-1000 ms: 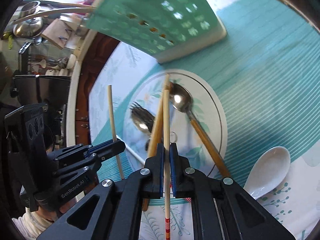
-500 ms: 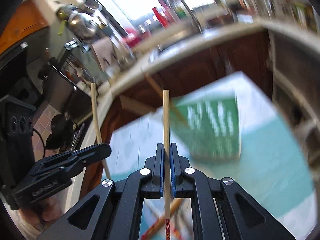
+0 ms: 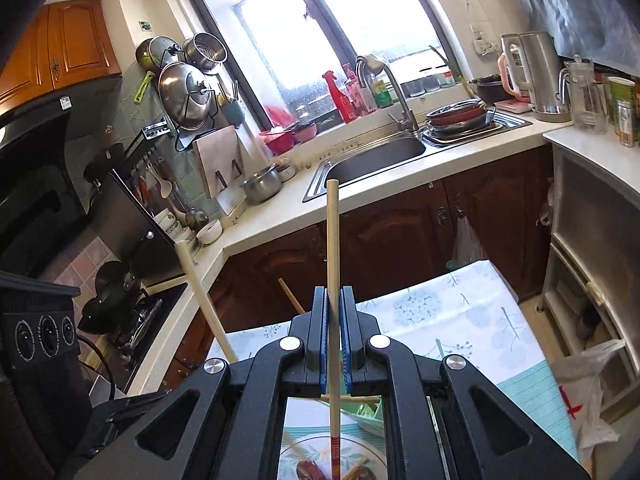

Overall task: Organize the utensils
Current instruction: 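Lift both held chopsticks and carry them above the green holder, then lower the chopsticks into the holder and open both tools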

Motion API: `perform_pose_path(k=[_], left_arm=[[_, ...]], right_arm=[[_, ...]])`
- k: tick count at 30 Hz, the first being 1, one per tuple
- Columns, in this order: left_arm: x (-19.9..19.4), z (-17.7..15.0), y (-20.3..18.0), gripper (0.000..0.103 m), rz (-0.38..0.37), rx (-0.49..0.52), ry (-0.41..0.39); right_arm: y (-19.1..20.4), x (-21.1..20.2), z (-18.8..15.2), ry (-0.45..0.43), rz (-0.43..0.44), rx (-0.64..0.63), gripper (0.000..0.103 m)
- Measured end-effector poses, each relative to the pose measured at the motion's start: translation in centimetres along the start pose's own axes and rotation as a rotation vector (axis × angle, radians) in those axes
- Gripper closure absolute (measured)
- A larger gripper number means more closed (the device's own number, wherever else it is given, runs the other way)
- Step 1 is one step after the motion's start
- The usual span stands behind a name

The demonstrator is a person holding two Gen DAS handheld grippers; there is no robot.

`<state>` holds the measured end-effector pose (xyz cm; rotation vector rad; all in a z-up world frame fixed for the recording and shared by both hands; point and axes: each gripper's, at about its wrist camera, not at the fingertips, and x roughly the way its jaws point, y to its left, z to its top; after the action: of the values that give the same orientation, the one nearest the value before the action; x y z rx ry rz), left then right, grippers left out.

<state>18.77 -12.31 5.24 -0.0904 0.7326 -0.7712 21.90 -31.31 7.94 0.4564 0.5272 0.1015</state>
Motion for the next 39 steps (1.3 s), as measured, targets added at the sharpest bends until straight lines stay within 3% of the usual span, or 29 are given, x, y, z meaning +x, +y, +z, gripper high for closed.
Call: perform_pose_path(k=[7,18,26,39], left_arm=[[1.8,2.0,1.8,0.1,0.105,-0.038,-0.096],[2.3,3.5,4.4,0.1,0.186,-0.092,-0.198],[2.4,4.6,5.4,0.1,0.184,-0.157,-0.227],[2.9,5.0,6.0,0.1,0.203,-0.206,-0.257]], right_arm=[[-0.3,1.4,1.8,-0.041,0.015,0.004,0.097],[0.4,2.6,6.1,-0.132,-0.005,-0.059,0.097],[1.1,4.6,7.9,-0.142,-0.017,-0.06,0.097],[1.7,7.0,8.0,-0.138,-0.031,-0.1,0.097]])
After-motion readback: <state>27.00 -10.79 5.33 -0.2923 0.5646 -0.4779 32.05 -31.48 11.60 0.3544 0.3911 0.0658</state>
